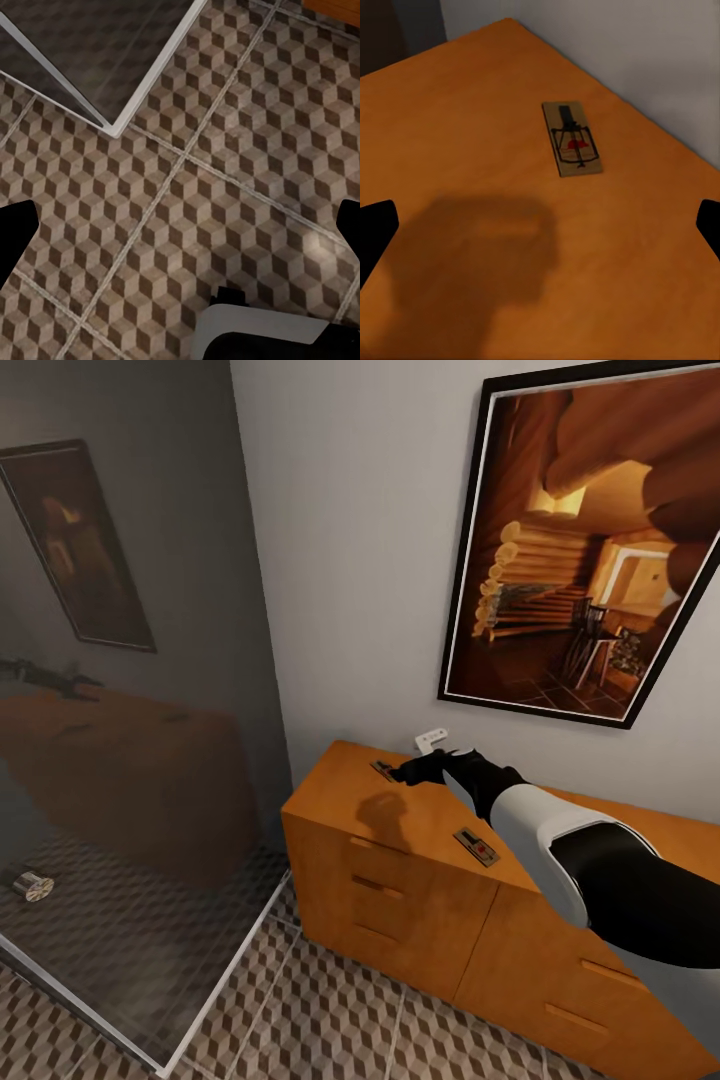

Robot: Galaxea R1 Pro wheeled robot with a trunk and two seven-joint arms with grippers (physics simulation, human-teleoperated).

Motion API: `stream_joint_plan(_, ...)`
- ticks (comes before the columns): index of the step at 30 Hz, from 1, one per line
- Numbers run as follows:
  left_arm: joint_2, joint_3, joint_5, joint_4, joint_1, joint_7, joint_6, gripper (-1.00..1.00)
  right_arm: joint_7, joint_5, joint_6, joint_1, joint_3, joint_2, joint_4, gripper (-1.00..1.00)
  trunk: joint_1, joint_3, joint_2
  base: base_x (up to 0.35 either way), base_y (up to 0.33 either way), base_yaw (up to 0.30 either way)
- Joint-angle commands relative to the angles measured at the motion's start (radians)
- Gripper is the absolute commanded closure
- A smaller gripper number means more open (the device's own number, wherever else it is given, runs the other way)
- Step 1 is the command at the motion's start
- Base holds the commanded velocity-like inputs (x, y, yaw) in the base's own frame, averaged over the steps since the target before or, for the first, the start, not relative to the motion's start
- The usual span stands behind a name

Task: Take the four mousetraps from the cabinet in the bathroom and place them on the bathroom floor. Make sure all four end up on the same floor surface, and ensure that at least two of them are either under or directly next to the same bathroom sink.

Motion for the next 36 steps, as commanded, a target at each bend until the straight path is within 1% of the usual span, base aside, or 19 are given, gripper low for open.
stream_joint_plan(1,-0.001,-0.009,0.002,0.003,-0.002,0.005,-0.004,-1.0,0.003,-0.001,0.005,-0.001,0.004,0.0,-0.001,-1.0,0.001,-0.002,-0.002,0.0,0.0,0.0)
stream_joint_plan(10,-0.001,-0.009,0.002,0.003,-0.002,0.005,-0.004,-1.0,0.007,-0.002,0.001,0.003,0.004,-0.001,-0.001,-1.0,0.001,-0.002,-0.002,0.0,0.0,0.0)
stream_joint_plan(14,-0.001,-0.009,0.002,0.003,-0.002,0.005,-0.004,-1.0,0.007,-0.001,-0.024,0.011,0.004,-0.001,-0.001,-1.0,0.001,-0.002,-0.002,0.014,-0.024,0.0)
stream_joint_plan(21,-0.001,-0.009,0.002,0.003,-0.002,0.005,-0.004,-1.0,0.008,-0.001,-0.054,0.018,0.004,-0.001,0.006,-1.0,0.001,-0.002,-0.002,0.094,-0.113,0.0)
stream_joint_plan(27,-0.001,-0.009,0.002,0.003,-0.002,0.005,-0.004,-1.0,0.008,-0.001,-0.059,0.02,0.004,0.0,0.019,-1.0,0.001,-0.002,-0.002,0.124,-0.136,0.0)
stream_joint_plan(36,0.0,-0.009,0.002,0.003,-0.002,0.005,-0.004,-1.0,0.007,-0.001,-0.082,0.021,0.004,0.001,0.043,-1.0,0.001,-0.002,-0.002,0.027,-0.028,0.0)
